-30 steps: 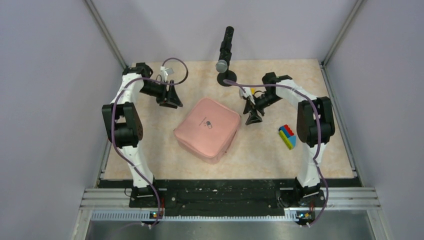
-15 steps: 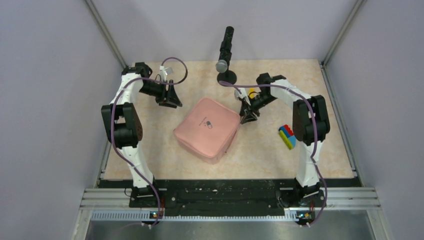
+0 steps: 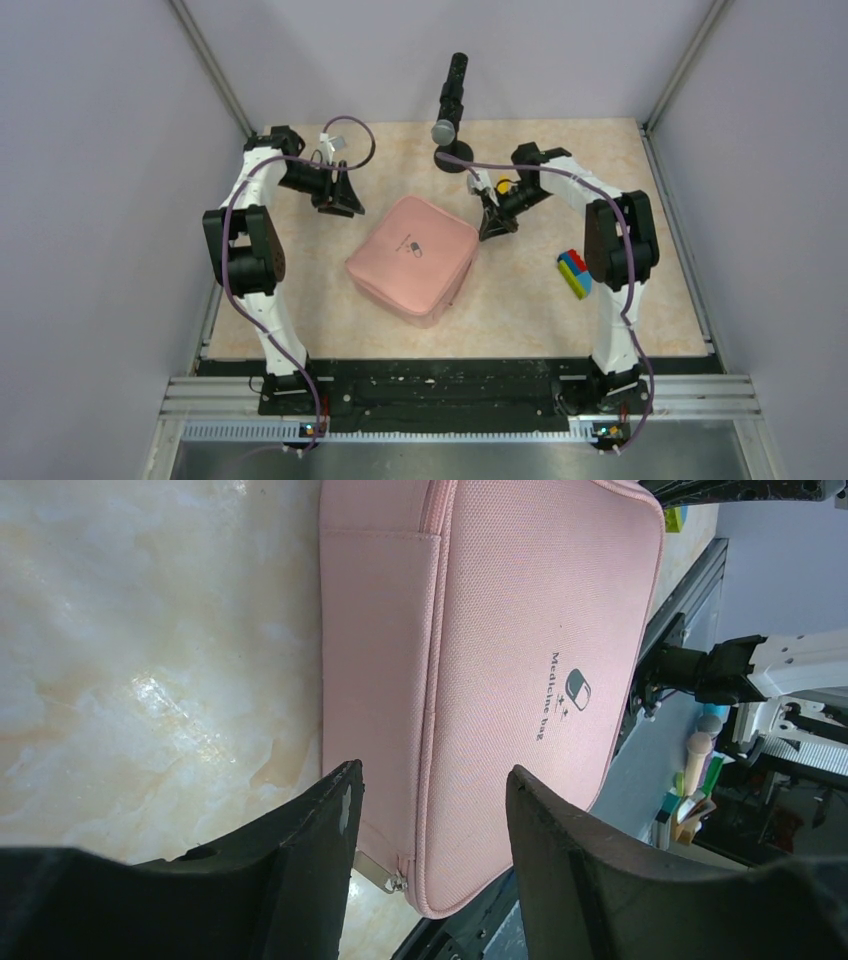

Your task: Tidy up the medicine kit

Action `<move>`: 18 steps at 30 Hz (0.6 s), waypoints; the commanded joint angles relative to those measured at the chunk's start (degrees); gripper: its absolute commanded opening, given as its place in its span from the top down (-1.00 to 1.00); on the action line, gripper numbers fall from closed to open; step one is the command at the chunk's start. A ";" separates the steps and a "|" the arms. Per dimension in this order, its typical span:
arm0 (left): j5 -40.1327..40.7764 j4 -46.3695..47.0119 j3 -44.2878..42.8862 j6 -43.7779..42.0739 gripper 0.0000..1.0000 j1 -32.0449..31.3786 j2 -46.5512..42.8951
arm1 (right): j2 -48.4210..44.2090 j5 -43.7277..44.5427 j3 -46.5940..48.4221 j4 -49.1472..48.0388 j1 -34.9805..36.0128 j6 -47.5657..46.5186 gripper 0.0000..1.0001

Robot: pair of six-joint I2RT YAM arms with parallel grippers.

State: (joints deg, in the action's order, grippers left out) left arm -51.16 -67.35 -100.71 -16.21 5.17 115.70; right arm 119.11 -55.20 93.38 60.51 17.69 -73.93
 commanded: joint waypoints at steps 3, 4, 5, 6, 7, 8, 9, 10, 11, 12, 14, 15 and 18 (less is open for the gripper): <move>-1.11 3.90 0.72 2.14 -0.17 0.09 -2.90 | -2.54 10.29 3.63 -6.71 2.38 16.13 1.00; -1.33 5.70 1.27 3.21 -0.17 0.10 -3.46 | -3.01 13.64 3.83 -7.16 2.95 17.17 1.00; -1.39 7.75 2.30 4.79 -0.17 0.06 -4.48 | -3.48 16.27 3.95 -7.22 3.30 17.50 1.00; -1.37 10.64 3.61 6.80 -0.17 0.05 -5.24 | -3.91 18.59 3.95 -7.29 3.77 17.67 1.00; -1.21 14.07 5.10 9.13 -0.18 0.10 -6.19 | -4.52 21.19 3.66 -8.03 4.36 18.33 1.00; -1.10 17.19 6.85 11.59 -0.18 0.10 -7.08 | -4.83 24.02 3.57 -8.42 4.95 18.48 1.00; -0.99 20.59 8.51 14.15 -0.18 0.10 -7.69 | -4.98 26.57 3.44 -8.52 5.74 18.13 1.00; -0.74 23.68 9.94 17.82 -0.18 0.04 -8.11 | -5.15 29.54 3.17 -8.80 6.78 17.94 1.00; -0.45 26.62 11.14 20.59 -0.18 0.10 -8.20 | -5.39 32.01 2.94 -9.17 7.54 17.52 1.00; -0.47 29.11 12.05 22.79 -0.18 0.09 -8.14 | -5.55 33.94 2.72 -9.26 8.19 16.94 1.00; -1.03 33.61 13.80 27.29 -0.18 -0.02 -7.58 | -5.87 36.96 2.70 -9.62 9.44 16.50 1.00; -1.49 35.83 14.51 29.16 -0.18 -0.15 -7.21 | -5.98 38.41 2.90 -9.96 9.88 16.59 1.00; -3.93 44.86 16.09 33.23 -0.21 -1.55 -6.50 | -6.35 41.51 3.46 -11.16 10.73 16.33 1.00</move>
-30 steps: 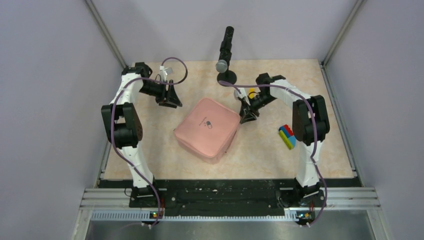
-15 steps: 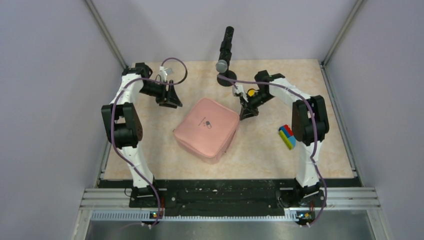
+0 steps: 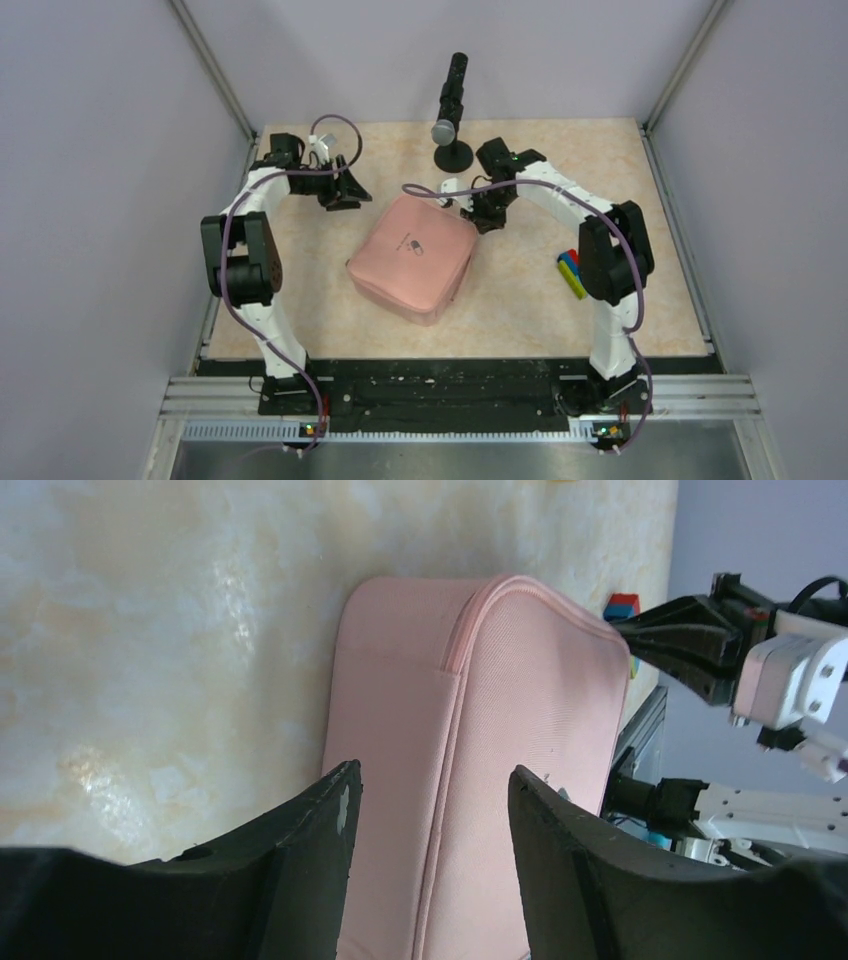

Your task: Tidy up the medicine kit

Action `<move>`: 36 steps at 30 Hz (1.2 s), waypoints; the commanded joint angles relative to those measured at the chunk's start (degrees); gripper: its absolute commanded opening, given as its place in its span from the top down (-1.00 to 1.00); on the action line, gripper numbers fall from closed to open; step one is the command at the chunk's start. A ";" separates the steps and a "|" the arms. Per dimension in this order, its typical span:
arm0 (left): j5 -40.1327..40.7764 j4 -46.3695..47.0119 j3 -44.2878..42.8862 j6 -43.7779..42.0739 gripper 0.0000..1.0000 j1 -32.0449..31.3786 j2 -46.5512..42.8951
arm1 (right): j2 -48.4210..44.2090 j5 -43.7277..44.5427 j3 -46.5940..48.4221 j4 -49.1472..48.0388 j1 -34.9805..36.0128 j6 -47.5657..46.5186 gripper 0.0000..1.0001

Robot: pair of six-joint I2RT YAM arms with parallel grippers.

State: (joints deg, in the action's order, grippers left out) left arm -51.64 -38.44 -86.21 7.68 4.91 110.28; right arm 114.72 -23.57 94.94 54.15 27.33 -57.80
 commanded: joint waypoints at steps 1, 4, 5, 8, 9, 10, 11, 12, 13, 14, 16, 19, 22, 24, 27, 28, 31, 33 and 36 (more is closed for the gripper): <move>-4.01 19.60 1.92 10.41 -0.24 -1.96 -0.75 | -2.39 11.19 1.74 -5.37 1.28 -0.68 1.00; -4.64 33.14 2.32 13.44 -0.31 -4.54 0.75 | -4.18 13.42 -0.37 -8.36 1.93 -5.31 1.00; -4.36 36.95 2.27 15.04 -0.33 -5.51 1.83 | -4.45 13.54 -1.00 -9.41 2.13 -6.89 1.00; -3.26 46.80 0.12 21.12 -0.35 -7.98 6.33 | -4.24 14.15 -1.35 -11.40 3.11 -10.79 1.00; -2.81 47.81 -0.66 21.63 -0.35 -8.66 7.58 | -4.06 14.47 -1.38 -12.22 3.49 -11.62 1.00; -2.12 47.95 -1.05 21.14 -0.35 -9.35 8.44 | -3.84 15.11 -1.27 -13.19 3.92 -12.09 1.00; -1.65 47.25 -1.28 20.08 -0.35 -9.99 9.02 | -3.32 15.62 -0.94 -13.82 4.37 -12.44 1.00; -1.47 46.36 -1.27 19.07 -0.35 -10.60 9.50 | -2.80 16.28 -0.21 -14.29 4.87 -12.58 1.00; -1.40 45.45 -0.75 18.28 -0.35 -11.08 9.59 | -2.07 17.25 0.83 -14.11 5.37 -12.64 1.00; -1.38 45.15 0.47 18.13 -0.35 -11.40 9.22 | -1.24 18.16 2.18 -13.33 5.89 -13.10 1.00; -0.92 45.66 4.37 17.67 -0.34 -11.66 7.40 | 0.61 20.17 5.01 -10.10 6.88 -13.95 1.00; -0.66 46.01 11.14 17.62 -0.32 -11.68 3.09 | 2.30 22.24 7.31 -8.33 7.76 -14.90 1.00; -1.64 45.55 18.48 18.27 -0.26 -11.50 -3.21 | 1.27 22.00 5.97 -9.87 8.15 -16.90 1.00; -2.35 45.49 23.25 19.04 -0.23 -11.50 -7.90 | 0.62 21.34 5.36 -10.86 8.50 -17.88 1.00; -2.06 45.18 27.71 18.25 -0.23 -11.38 -11.88 | 0.42 20.10 5.29 -11.35 9.01 -18.64 1.00; -0.87 44.60 28.01 17.45 -0.24 -11.29 -12.41 | 0.36 19.91 5.15 -11.61 9.16 -18.90 1.00; 1.12 43.73 25.23 16.15 -0.30 -11.19 -10.60 | 0.48 19.73 4.60 -11.88 9.55 -19.45 1.00; -0.43 44.19 21.12 17.00 -0.31 -11.63 -7.23 | 0.33 19.71 4.10 -12.10 9.75 -19.92 1.00; -4.01 46.26 16.52 18.63 -0.31 -13.08 -1.89 | 0.17 19.33 3.86 -12.39 9.98 -20.28 1.00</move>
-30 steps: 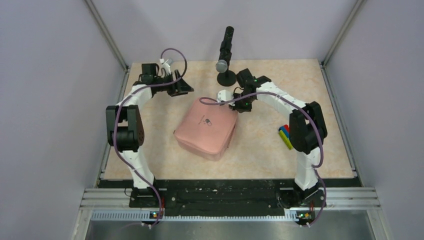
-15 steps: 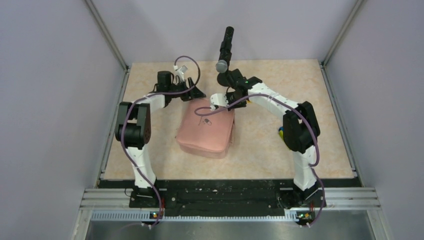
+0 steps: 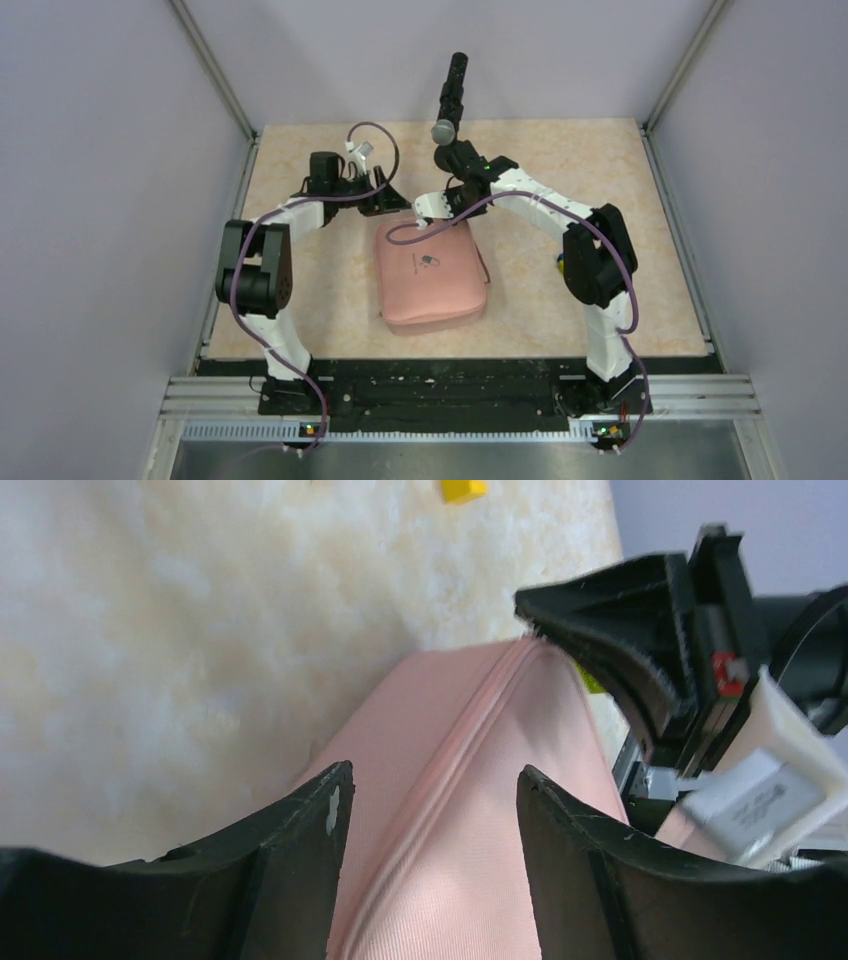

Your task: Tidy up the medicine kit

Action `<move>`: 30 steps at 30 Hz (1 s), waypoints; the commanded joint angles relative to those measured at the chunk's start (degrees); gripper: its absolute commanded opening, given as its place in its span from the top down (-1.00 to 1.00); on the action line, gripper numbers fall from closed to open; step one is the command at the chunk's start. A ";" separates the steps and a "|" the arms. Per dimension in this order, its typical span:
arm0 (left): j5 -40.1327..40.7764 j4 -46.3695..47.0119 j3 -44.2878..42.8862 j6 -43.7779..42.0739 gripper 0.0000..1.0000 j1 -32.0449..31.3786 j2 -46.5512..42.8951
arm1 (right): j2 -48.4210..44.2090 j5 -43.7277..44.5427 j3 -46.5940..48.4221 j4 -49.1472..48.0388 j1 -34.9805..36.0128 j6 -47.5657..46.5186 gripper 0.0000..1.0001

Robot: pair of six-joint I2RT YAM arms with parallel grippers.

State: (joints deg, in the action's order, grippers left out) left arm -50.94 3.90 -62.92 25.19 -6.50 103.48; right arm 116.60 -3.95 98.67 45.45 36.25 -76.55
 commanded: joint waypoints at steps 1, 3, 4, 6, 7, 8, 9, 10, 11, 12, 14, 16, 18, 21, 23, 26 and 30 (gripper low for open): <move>-6.58 5.25 -7.96 2.41 -0.31 -2.13 6.97 | -1.78 -0.39 0.12 -3.82 1.16 -1.56 1.00; -10.17 8.49 -9.66 5.78 -0.28 -2.96 10.70 | -1.81 -0.44 0.00 -4.01 1.32 -1.43 1.00; -11.45 11.63 -10.06 7.55 -0.27 -3.39 12.10 | -1.92 -0.45 -0.07 -4.01 1.36 -1.31 1.00; -13.27 14.33 -10.84 9.69 -0.26 -4.45 13.89 | -2.03 -0.37 -0.28 -4.06 1.53 -1.05 1.00; -13.81 14.11 -11.43 9.86 -0.25 -4.95 14.55 | -2.15 -0.36 -0.38 -4.12 1.59 -0.82 1.00; -14.09 13.28 -12.18 9.61 -0.24 -5.45 15.30 | -2.25 -0.43 -0.55 -4.25 1.50 -0.53 1.00; -14.10 11.70 -12.86 9.20 -0.24 -5.79 15.78 | -2.36 -0.51 -0.73 -4.35 1.58 -0.33 1.00; -14.38 10.88 -13.28 8.84 -0.23 -6.19 16.19 | -2.46 -0.60 -0.95 -4.52 1.57 -0.16 1.00; -14.71 10.89 -13.21 8.46 -0.23 -6.58 16.46 | -2.55 -0.72 -1.23 -4.77 1.55 -0.03 1.00; -14.86 10.86 -13.02 7.98 -0.23 -7.05 16.53 | -2.56 -0.71 -1.47 -4.98 1.54 0.10 1.00; -14.73 9.46 -13.02 6.32 -0.21 -7.94 17.14 | -2.57 -0.76 -1.56 -5.08 1.63 0.49 1.00; -12.30 5.06 -13.81 3.20 -0.12 -8.60 17.68 | -2.55 -0.65 -1.75 -5.07 1.61 0.59 1.00; -11.51 3.00 -14.24 0.73 0.04 -8.94 18.28 | -2.61 -0.73 -1.94 -5.02 1.58 0.62 1.00; -12.00 2.94 -14.40 -0.19 0.25 -8.92 18.81 | -2.80 -0.65 -2.29 -5.04 1.65 0.95 1.00; -12.33 2.93 -14.84 -0.59 0.46 -8.95 19.14 | -2.96 -0.63 -2.83 -5.04 1.66 1.04 1.00; -12.77 2.78 -15.58 -1.45 0.87 -8.90 19.42 | -3.79 -0.39 -3.72 -4.71 1.62 1.48 1.00; -11.52 1.59 -16.00 -2.80 1.00 -8.75 18.73 | -6.07 -0.48 -4.83 -0.77 1.58 1.85 1.00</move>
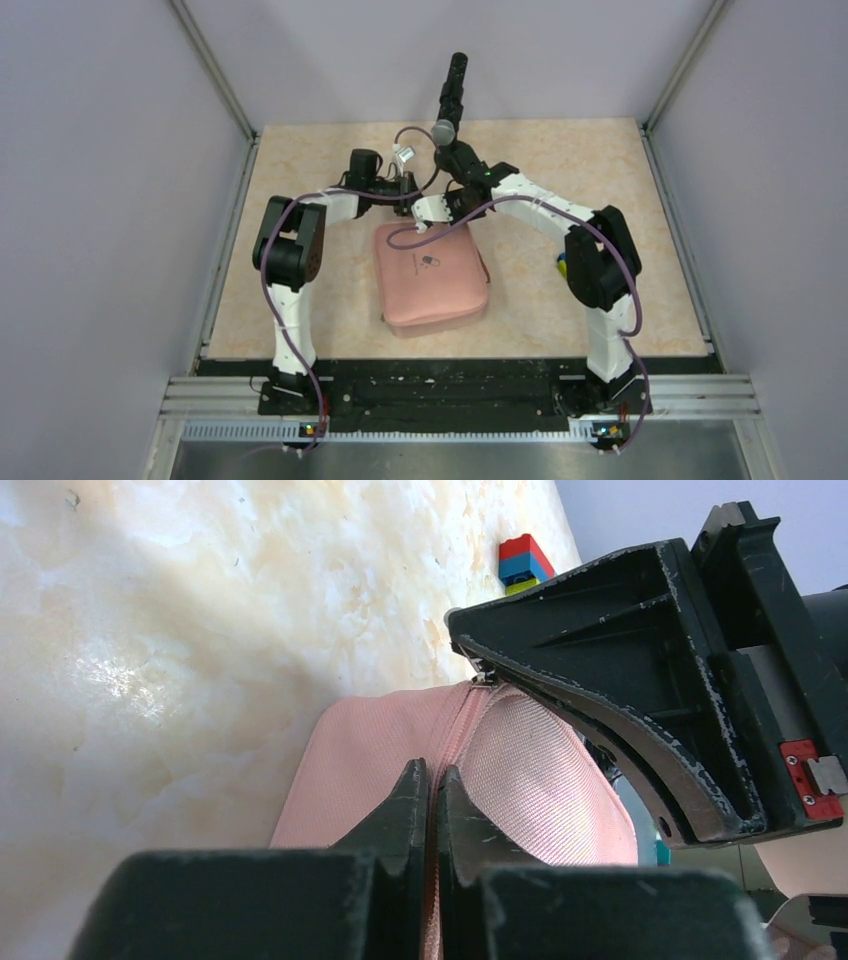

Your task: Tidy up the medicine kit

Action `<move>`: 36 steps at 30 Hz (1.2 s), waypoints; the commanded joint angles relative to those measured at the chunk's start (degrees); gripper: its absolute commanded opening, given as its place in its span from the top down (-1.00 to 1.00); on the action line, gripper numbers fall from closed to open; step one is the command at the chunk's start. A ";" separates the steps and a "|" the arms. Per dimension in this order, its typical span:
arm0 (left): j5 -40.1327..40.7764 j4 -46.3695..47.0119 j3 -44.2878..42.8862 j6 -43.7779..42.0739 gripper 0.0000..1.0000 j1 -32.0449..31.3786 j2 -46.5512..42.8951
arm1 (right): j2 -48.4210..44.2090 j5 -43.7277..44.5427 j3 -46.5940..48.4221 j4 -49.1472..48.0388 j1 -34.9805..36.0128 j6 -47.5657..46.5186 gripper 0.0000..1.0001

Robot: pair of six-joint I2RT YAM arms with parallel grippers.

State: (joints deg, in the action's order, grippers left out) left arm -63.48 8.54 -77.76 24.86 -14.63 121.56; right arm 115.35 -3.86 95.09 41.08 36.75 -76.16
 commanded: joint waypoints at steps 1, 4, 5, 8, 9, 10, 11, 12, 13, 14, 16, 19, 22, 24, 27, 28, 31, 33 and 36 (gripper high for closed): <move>1.85 -3.39 -1.28 -2.84 1.00 -0.47 0.36 | -5.63 -0.80 -1.49 5.03 1.13 1.87 1.00; 3.94 -2.61 -1.22 -2.09 1.00 0.22 -1.06 | -7.92 -1.76 -2.63 10.26 1.08 2.85 1.00; 3.94 -1.52 -1.19 -1.43 1.00 0.55 -1.32 | -8.54 -2.11 -3.42 11.96 1.12 3.26 1.00; 5.14 -0.05 -1.41 -0.08 1.00 1.41 -2.15 | -10.52 -2.44 -7.95 14.73 1.15 4.24 1.00; 5.41 0.28 -1.51 0.36 1.00 1.64 -2.27 | -11.20 -2.70 -9.68 14.91 1.13 4.46 1.00; 5.36 1.03 -1.62 1.10 1.00 1.95 -2.29 | -11.93 -3.15 -11.45 14.92 1.13 4.73 1.00; 5.08 2.13 -1.51 2.26 1.00 2.24 -2.32 | -12.55 -3.65 -12.83 14.91 1.13 5.24 1.00; 5.01 3.07 -1.37 3.11 1.00 2.44 -2.40 | -13.01 -3.88 -13.90 14.98 1.14 5.91 1.00; 5.01 3.64 -1.30 3.75 1.00 2.68 -2.55 | -13.26 -4.14 -14.59 15.26 1.14 6.50 1.00; 4.96 4.25 -1.12 4.36 1.00 2.88 -2.73 | -13.50 -4.52 -14.99 15.49 1.13 7.41 1.00; 4.75 5.34 -1.00 5.54 1.00 3.25 -3.09 | -13.94 -5.79 -15.03 16.37 1.08 8.95 1.00; 4.52 5.30 -1.10 6.18 1.00 3.57 -3.70 | -14.57 -8.65 -13.94 20.08 1.06 9.39 1.00; 5.87 5.60 -0.92 7.40 1.00 3.56 -4.57 | -15.05 -11.36 -12.69 24.29 1.04 9.13 1.00; 7.55 6.36 -0.82 8.91 1.00 3.79 -4.82 | -14.95 -12.29 -12.61 26.39 1.04 10.34 1.00; 10.76 6.33 -1.07 9.43 1.00 4.48 -5.20 | -14.77 -13.05 -13.54 27.63 1.05 14.34 1.00; 11.51 6.25 -1.19 9.68 1.00 4.83 -5.17 | -14.28 -13.34 -13.54 27.88 1.04 16.17 1.00; 13.67 5.21 -0.86 10.74 1.00 5.88 -5.05 | -13.89 -16.32 -13.41 28.80 1.05 20.42 1.00; 15.67 5.99 0.53 12.79 1.00 6.81 -5.41 | -13.97 -18.57 -13.11 28.26 1.04 22.97 1.00; 21.03 6.83 4.04 15.55 1.00 8.31 -7.33 | -13.82 -20.37 -12.25 28.01 1.13 25.58 1.00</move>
State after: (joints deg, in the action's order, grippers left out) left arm -56.21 9.15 -76.07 36.10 -10.11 120.07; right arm 103.02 -17.72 82.48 61.21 37.12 -57.14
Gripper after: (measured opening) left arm 0.034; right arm 0.006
